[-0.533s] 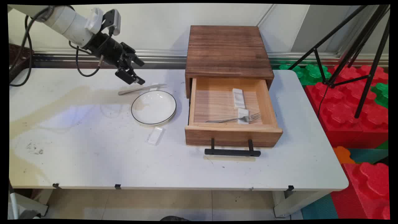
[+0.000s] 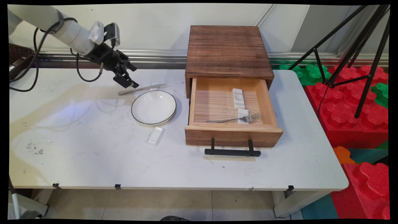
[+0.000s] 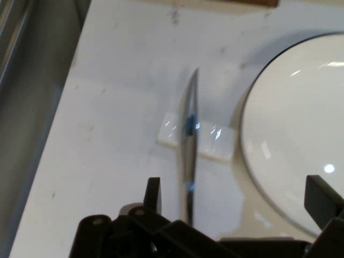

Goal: Pick up the knife from the left of the white plate

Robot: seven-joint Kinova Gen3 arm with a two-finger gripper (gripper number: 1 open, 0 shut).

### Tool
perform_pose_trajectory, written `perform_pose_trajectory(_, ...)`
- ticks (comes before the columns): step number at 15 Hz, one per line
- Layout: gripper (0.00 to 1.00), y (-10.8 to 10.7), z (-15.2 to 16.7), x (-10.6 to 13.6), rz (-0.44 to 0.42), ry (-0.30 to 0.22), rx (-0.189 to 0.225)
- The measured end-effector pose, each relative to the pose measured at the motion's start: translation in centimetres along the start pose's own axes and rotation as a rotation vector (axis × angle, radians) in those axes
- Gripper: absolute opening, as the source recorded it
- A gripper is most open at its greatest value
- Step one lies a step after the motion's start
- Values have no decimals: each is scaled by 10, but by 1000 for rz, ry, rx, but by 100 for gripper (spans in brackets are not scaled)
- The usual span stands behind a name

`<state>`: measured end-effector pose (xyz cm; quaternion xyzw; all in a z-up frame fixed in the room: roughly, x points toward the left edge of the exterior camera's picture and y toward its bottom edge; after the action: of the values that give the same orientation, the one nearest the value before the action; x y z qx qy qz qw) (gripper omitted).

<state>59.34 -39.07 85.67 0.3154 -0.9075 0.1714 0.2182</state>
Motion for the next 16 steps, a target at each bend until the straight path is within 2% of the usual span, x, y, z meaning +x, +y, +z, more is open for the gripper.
perform_pose_trajectory(5,100,-20,22,-22,-32,-46,22)
perform_pose_trajectory(9,100,-31,38,-32,-56,-64,28)
perform_pose_trajectory(16,100,-40,62,-43,-57,-96,-2)
